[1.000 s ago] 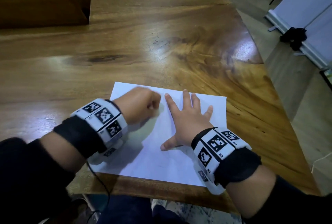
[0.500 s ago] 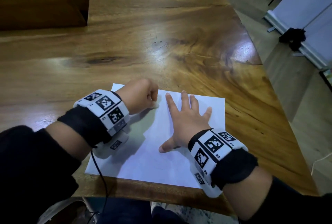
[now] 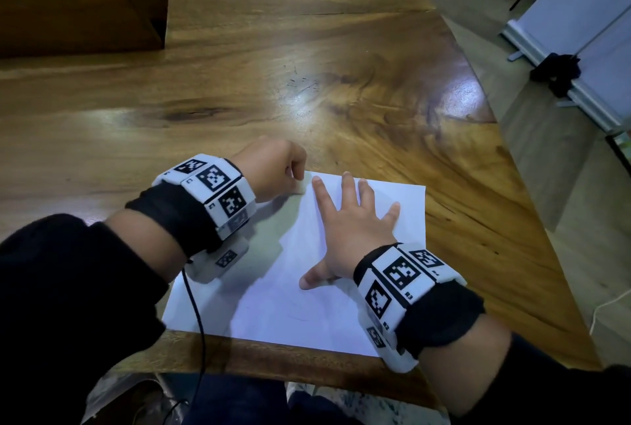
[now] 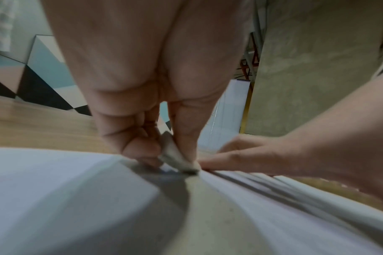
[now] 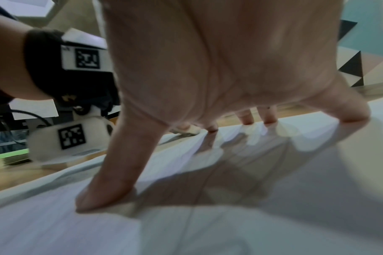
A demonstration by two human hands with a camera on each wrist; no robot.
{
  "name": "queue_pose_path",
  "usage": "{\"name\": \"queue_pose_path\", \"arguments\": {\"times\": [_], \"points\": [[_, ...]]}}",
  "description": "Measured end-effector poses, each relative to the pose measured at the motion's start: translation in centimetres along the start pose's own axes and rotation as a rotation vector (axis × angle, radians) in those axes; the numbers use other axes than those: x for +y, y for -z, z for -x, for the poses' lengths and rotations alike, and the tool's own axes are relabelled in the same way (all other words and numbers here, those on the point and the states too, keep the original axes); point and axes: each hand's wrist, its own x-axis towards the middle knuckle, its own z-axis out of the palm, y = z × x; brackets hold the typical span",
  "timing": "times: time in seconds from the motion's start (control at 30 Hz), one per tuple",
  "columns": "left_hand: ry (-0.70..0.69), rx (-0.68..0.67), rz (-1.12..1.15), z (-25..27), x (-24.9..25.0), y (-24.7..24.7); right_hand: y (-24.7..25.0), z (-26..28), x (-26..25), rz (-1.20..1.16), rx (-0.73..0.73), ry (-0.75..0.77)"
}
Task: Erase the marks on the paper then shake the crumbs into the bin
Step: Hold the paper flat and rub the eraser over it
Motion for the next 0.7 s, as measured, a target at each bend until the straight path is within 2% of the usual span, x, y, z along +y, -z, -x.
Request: {"name": "queue_pose_path", "arguments": {"times": [0.07, 0.13, 0.2, 0.3, 0.33, 0.43, 0.5, 0.57, 0.7], "points": [[0.004, 0.093, 0.040, -0.6, 0.2, 0.1, 0.0, 0.0, 0.0, -0.001, 0.001, 0.000], [0.004, 0.129, 0.008, -0.6, 0.5, -0.2, 0.0, -0.1, 0.0, 0.000, -0.001, -0.003], [-0.020, 0.068, -0.033, 0.2, 0.3, -0.7, 0.0, 0.0, 0.0, -0.002, 0.000, -0.001], [-0.030, -0.113, -0.029, 1.0, 0.3, -0.6, 0.0, 0.0, 0.0, -0.007, 0.005, 0.000], [-0.024, -0.125, -0.027, 0.8, 0.4, -0.2, 0.0, 0.0, 0.1, -0.005, 0.002, -0.001], [-0.013, 0.057, -0.030, -0.7, 0.8, 0.6, -0.2, -0.1, 0.1, -0.003, 0.003, -0.002], [-0.016, 0.121, -0.048, -0.7, 1.0, 0.2, -0.2, -0.1, 0.1, 0.000, 0.004, -0.005], [-0.038, 0.085, -0.058, 0.5, 0.6, -0.8, -0.2, -0.1, 0.1, -0.002, 0.002, -0.003], [-0.062, -0.117, -0.063, 2.5, -0.1, -1.4, -0.2, -0.1, 0.1, -0.013, 0.008, 0.002]]}}
